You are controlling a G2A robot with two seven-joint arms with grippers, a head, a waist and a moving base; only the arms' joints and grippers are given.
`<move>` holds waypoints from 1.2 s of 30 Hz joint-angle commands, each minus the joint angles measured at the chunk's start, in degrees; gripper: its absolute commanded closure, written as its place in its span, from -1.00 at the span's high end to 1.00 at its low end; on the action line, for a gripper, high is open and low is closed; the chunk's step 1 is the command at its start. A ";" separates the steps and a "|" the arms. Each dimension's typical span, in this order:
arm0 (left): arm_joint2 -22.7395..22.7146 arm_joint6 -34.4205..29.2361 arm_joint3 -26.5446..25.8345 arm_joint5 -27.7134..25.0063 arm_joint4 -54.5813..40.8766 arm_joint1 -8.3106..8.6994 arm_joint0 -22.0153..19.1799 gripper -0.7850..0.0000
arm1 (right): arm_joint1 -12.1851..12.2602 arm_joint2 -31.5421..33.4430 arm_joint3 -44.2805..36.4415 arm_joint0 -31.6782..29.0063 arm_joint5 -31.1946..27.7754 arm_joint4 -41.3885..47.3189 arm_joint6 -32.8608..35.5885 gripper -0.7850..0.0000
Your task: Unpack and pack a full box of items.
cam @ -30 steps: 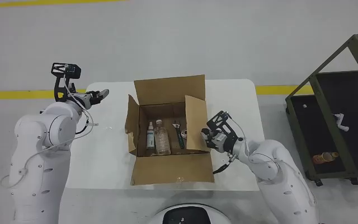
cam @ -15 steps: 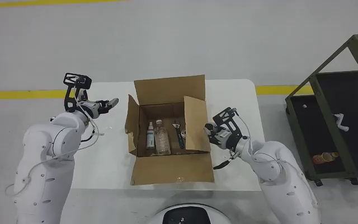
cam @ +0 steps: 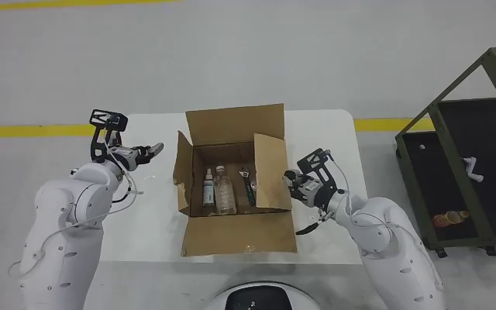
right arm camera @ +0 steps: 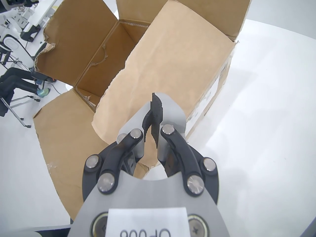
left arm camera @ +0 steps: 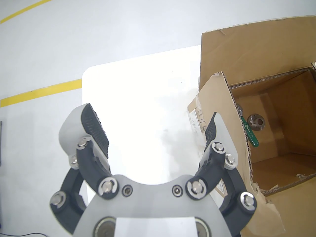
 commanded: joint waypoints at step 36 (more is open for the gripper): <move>-4.00 18.96 -1.88 -23.59 10.15 2.87 8.93 -1.00 | 1.19 -0.62 -0.37 -0.71 1.95 1.96 -0.93 -1.00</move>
